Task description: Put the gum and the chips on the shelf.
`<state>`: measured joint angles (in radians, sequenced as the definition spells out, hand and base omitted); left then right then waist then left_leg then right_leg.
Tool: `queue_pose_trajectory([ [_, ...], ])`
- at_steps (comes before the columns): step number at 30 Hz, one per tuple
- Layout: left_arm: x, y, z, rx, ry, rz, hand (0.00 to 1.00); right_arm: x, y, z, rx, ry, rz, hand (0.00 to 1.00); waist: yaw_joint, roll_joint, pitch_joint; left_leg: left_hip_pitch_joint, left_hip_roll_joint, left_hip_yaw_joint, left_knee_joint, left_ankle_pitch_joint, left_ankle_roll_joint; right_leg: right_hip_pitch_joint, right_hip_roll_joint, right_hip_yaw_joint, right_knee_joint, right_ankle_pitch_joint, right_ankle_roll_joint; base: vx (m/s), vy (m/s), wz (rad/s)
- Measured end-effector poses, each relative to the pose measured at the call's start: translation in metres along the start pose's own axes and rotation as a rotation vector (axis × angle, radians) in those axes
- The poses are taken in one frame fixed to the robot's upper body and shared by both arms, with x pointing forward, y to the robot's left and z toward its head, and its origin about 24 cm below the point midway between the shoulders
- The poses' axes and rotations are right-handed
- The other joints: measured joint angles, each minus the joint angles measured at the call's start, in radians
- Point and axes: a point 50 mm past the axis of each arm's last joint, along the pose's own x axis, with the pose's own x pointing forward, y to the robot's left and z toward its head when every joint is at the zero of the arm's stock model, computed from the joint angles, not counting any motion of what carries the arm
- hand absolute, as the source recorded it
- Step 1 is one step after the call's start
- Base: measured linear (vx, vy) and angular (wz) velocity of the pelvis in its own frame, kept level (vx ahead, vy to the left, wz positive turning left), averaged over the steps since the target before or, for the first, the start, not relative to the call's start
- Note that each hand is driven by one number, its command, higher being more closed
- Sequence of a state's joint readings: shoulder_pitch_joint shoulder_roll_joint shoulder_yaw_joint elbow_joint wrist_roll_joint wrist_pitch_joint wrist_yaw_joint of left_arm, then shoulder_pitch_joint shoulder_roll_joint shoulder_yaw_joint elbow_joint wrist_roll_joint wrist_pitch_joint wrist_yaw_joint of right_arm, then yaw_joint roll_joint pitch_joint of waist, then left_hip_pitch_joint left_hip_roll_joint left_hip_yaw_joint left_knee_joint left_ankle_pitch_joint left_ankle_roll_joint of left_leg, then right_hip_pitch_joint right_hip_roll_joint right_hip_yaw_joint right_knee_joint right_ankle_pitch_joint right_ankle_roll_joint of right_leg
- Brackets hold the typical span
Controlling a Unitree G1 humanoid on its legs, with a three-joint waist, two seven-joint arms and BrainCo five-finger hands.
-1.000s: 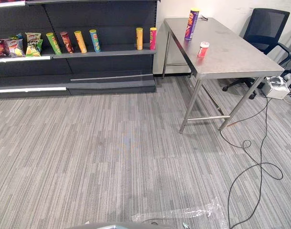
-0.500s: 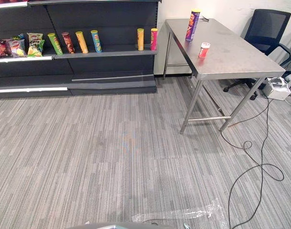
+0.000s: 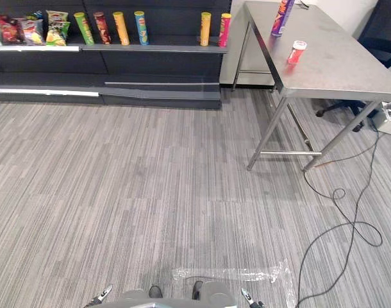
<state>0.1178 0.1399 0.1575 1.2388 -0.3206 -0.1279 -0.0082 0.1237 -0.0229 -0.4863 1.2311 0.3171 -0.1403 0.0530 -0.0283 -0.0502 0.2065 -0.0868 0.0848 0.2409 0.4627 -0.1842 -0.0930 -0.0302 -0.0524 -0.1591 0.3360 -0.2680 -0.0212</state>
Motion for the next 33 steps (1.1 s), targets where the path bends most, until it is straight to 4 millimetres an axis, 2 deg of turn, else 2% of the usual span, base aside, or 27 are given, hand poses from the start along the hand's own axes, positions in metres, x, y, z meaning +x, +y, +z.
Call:
queue_pose_trajectory([
  [1,0.000,-0.005,0.001,-0.073,-0.011,-0.008,0.00,0.000,-0.005,0.001,0.008,-0.004,-0.017,0.00,0.008,0.003,0.015,-0.058,0.031,0.000,0.147,-0.006,0.010,0.019,0.002,-0.005,0.020,-0.017,-0.007,0.02,-0.072,0.13],
  [3,-0.001,-0.004,-0.003,-0.130,-0.001,-0.003,0.00,0.000,-0.008,0.003,0.006,-0.011,-0.025,0.00,0.002,0.021,0.020,-0.103,0.062,-0.007,0.235,-0.024,0.016,0.047,0.002,-0.007,0.041,-0.051,-0.015,0.07,-0.015,0.09],
  [5,-0.001,-0.007,-0.002,-0.149,-0.003,-0.016,0.00,0.000,-0.009,0.007,0.009,-0.023,-0.030,0.00,0.003,0.030,0.021,-0.163,0.082,-0.008,0.204,-0.024,0.019,0.055,-0.008,0.004,0.041,-0.062,-0.009,0.15,0.096,-0.09],
  [7,0.000,-0.008,-0.002,-0.148,-0.006,-0.025,0.00,0.001,-0.006,0.010,0.008,-0.032,-0.023,0.00,0.004,0.031,0.022,-0.196,0.072,-0.016,0.072,0.000,0.016,0.055,-0.026,0.022,0.039,-0.071,0.003,0.20,0.167,-0.21],
  [9,-0.001,-0.010,-0.003,-0.150,-0.003,-0.028,0.00,0.003,-0.002,0.015,-0.003,-0.044,-0.011,0.00,0.004,0.038,0.023,-0.205,0.045,-0.071,-0.174,0.090,0.005,0.060,-0.053,0.056,0.031,-0.089,0.034,0.30,0.272,-0.37],
  [10,-0.001,-0.010,-0.003,-0.149,-0.003,-0.028,0.00,0.003,0.000,0.016,-0.012,-0.049,-0.006,0.00,0.002,0.050,0.025,-0.205,0.046,-0.093,-0.257,0.127,-0.003,0.071,-0.056,0.067,0.021,-0.097,0.047,0.31,0.303,-0.39],
  [11,-0.001,-0.014,-0.004,-0.152,0.001,-0.036,0.00,0.003,0.001,0.018,-0.030,-0.053,-0.002,0.00,0.003,0.065,0.025,-0.205,0.055,-0.106,-0.312,0.145,-0.006,0.083,-0.054,0.079,0.009,-0.105,0.062,0.35,0.373,-0.42],
  [12,-0.001,-0.016,-0.005,-0.155,0.002,-0.039,0.00,0.004,0.001,0.019,-0.046,-0.052,-0.002,0.00,0.003,0.077,0.030,-0.208,0.060,-0.104,-0.295,0.213,-0.011,0.112,-0.061,0.103,-0.013,-0.119,0.083,0.31,0.342,-0.41],
  [13,-0.001,-0.018,-0.006,-0.158,0.005,-0.044,0.00,0.004,0.000,0.020,-0.058,-0.053,-0.002,0.00,0.004,0.073,0.028,-0.206,0.052,-0.094,-0.275,0.241,0.005,0.130,-0.072,0.116,-0.034,-0.122,0.087,0.45,0.443,-0.55],
  [14,-0.002,-0.011,-0.007,-0.154,0.002,-0.030,0.00,0.004,0.003,0.018,-0.071,-0.046,0.008,0.00,0.007,0.060,0.009,-0.207,0.022,-0.060,-0.228,0.218,0.049,0.159,-0.113,0.146,-0.093,-0.123,0.087,0.61,0.432,-0.49],
  [15,-0.001,-0.007,-0.003,-0.148,-0.013,-0.020,0.00,0.004,0.008,0.017,-0.079,-0.043,0.024,0.00,0.004,0.036,-0.017,-0.227,-0.011,-0.030,-0.206,0.171,0.069,0.161,-0.144,0.175,-0.125,-0.088,0.076,0.52,0.338,-0.40],
  [17,0.001,-0.008,0.005,-0.129,-0.029,-0.024,0.00,0.005,0.013,0.019,-0.099,-0.047,0.042,0.00,0.004,0.028,-0.021,-0.224,-0.049,-0.003,-0.208,0.142,0.091,0.140,-0.183,0.216,-0.114,-0.006,0.111,0.50,0.340,-0.11],
  [19,0.001,-0.009,0.005,-0.122,-0.029,-0.024,0.00,0.005,0.012,0.018,-0.077,-0.045,0.035,0.00,0.006,0.027,-0.028,-0.191,-0.075,0.021,-0.212,0.117,0.133,0.124,-0.204,0.253,-0.067,0.054,0.119,0.48,0.314,-0.16],
  [20,0.001,-0.008,0.004,-0.117,-0.023,-0.022,0.00,0.005,0.012,0.018,-0.069,-0.045,0.035,0.00,0.010,0.028,-0.040,-0.168,-0.084,0.036,-0.213,0.099,0.157,0.091,-0.209,0.282,0.008,0.093,0.129,0.34,0.187,-0.22],
  [21,0.001,-0.008,0.003,-0.107,-0.021,-0.021,0.00,0.005,0.012,0.018,-0.069,-0.046,0.036,0.00,0.010,0.026,-0.045,-0.156,-0.088,0.048,-0.211,0.095,0.164,0.071,-0.211,0.294,0.056,0.113,0.129,0.41,0.206,-0.33],
  [22,0.001,-0.008,0.004,-0.073,-0.024,-0.024,0.00,0.005,0.012,0.019,-0.070,-0.050,0.039,0.00,0.013,0.026,-0.046,-0.120,-0.093,0.063,-0.209,0.084,0.184,0.029,-0.210,0.314,0.170,0.169,0.137,0.36,0.182,-0.31],
  [23,0.001,-0.007,0.005,-0.042,-0.027,-0.028,0.00,0.005,0.013,0.021,-0.072,-0.058,0.044,0.00,0.007,0.025,-0.046,-0.079,-0.098,0.073,-0.210,0.071,0.198,-0.022,-0.212,0.309,0.297,0.263,0.146,0.34,0.178,-0.27],
  [24,0.001,-0.007,0.006,-0.029,-0.027,-0.031,0.00,0.005,0.014,0.023,-0.072,-0.066,0.046,0.00,0.004,0.029,-0.045,-0.054,-0.098,0.072,-0.216,0.063,0.202,-0.046,-0.213,0.301,0.364,0.317,0.145,0.31,0.157,-0.17],
  [25,0.002,-0.009,0.009,0.014,-0.035,-0.043,0.00,0.005,0.014,0.024,-0.071,-0.073,0.047,0.00,-0.003,0.042,-0.036,-0.002,-0.097,0.072,-0.224,0.035,0.206,-0.098,-0.212,0.278,0.510,0.331,0.148,0.30,0.117,-0.13],
  [26,0.002,-0.011,0.011,0.048,-0.041,-0.052,0.00,0.005,0.015,0.026,-0.079,-0.081,0.053,0.00,0.002,0.037,-0.032,0.064,-0.101,0.073,-0.249,0.024,0.209,-0.149,-0.215,0.237,0.639,0.276,0.135,0.36,0.096,-0.18],
  [27,0.002,-0.013,0.011,0.068,-0.040,-0.060,0.00,0.005,0.014,0.028,-0.093,-0.085,0.051,0.00,0.001,0.047,-0.026,0.122,-0.101,0.072,-0.286,0.022,0.206,-0.177,-0.212,0.184,0.686,0.218,0.119,0.28,0.055,-0.19],
  [28,0.002,-0.015,0.010,0.073,-0.038,-0.068,0.00,0.005,0.014,0.031,-0.121,-0.095,0.055,0.00,0.000,0.057,-0.024,0.171,-0.097,0.073,-0.323,0.014,0.196,-0.201,-0.207,0.129,0.697,0.162,0.097,0.24,0.033,-0.17],
  [29,0.002,-0.017,0.010,0.072,-0.037,-0.071,0.00,0.006,0.016,0.034,-0.149,-0.106,0.067,0.00,-0.001,0.063,-0.023,0.207,-0.092,0.075,-0.353,0.005,0.184,-0.229,-0.197,0.081,0.673,0.122,0.093,0.19,0.004,-0.10],
  [30,0.002,-0.017,0.011,0.069,-0.040,-0.072,0.00,0.006,0.019,0.038,-0.165,-0.124,0.081,0.00,-0.006,0.063,-0.023,0.239,-0.088,0.075,-0.381,-0.013,0.167,-0.268,-0.187,0.030,0.598,0.094,0.091,0.18,-0.023,-0.02],
  [31,0.003,-0.018,0.012,0.066,-0.040,-0.071,0.00,0.006,0.021,0.039,-0.166,-0.128,0.085,0.00,-0.011,0.061,-0.022,0.250,-0.086,0.075,-0.390,-0.018,0.161,-0.283,-0.183,0.009,0.545,0.091,0.089,0.24,-0.137,0.10],
  [33,0.003,-0.022,0.011,0.037,-0.039,-0.075,0.00,0.007,0.023,0.044,-0.181,-0.142,0.094,0.00,-0.023,0.080,-0.013,0.267,-0.050,0.070,-0.393,-0.049,0.131,-0.299,-0.127,-0.028,0.193,0.116,0.107,0.23,-0.171,0.09],
])
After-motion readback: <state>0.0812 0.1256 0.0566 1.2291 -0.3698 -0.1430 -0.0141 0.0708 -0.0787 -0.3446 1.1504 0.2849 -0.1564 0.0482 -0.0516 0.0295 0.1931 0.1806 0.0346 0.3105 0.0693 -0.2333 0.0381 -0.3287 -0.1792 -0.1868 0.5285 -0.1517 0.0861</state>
